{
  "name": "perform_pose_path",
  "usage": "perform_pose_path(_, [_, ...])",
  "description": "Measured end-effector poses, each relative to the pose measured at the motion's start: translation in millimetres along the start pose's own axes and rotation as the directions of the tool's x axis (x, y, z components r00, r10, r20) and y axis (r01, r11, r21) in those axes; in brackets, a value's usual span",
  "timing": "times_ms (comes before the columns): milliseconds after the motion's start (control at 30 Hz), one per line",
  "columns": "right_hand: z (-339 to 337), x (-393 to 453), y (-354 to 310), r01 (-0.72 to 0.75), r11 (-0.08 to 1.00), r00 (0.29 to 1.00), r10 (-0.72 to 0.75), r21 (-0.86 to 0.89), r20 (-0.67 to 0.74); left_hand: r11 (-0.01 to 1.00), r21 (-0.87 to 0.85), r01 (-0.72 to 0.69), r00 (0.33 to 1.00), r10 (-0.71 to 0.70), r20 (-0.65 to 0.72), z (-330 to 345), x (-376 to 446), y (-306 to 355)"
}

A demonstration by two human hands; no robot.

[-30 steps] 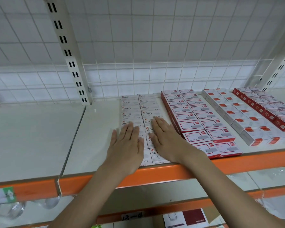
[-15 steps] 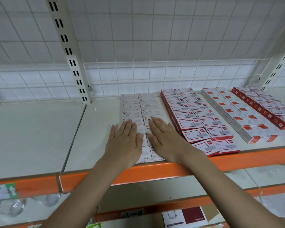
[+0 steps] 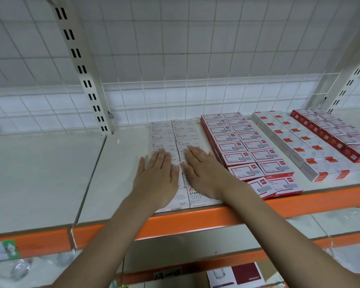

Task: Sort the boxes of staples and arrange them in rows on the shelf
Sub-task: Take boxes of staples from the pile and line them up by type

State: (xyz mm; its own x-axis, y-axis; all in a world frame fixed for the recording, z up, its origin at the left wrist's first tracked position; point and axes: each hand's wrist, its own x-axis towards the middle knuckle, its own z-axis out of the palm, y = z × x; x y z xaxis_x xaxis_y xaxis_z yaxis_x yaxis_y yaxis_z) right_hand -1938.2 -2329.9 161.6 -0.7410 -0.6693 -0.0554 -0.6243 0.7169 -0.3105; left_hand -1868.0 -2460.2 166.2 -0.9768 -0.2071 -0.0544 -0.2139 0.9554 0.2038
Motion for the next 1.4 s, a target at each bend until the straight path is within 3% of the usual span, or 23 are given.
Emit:
perform_pose_path(167, [-13, 9, -4, 0.033, 0.996, 0.998, -0.029, -0.079, 0.051, 1.000, 0.024, -0.008, 0.999, 0.007, 0.043, -6, 12, 2])
perform_pose_path(533, [-72, -52, 83, -0.119, 0.991, 0.990, 0.114, -0.054, -0.082, 0.983, 0.072, -0.170, 0.985, 0.172, -0.023, -7, -3, 100])
perform_pose_path(767, [-67, -88, 125, -0.132, 0.991, 0.989, 0.129, -0.033, -0.066, 0.992, 0.061, -0.107, 0.994, 0.109, -0.032, 10, -5, 147])
perform_pose_path(1200, [-55, -87, 146, -0.051, 0.998, 0.999, 0.050, -0.041, -0.021, 0.995, 0.096, -0.013, 0.999, 0.017, -0.040, 14, 10, 150])
perform_pose_path(1400, [-53, -85, 150, -0.036, 0.998, 0.999, 0.034, -0.049, -0.031, 1.000, 0.015, -0.018, 0.999, 0.018, -0.047, 24, 7, 159])
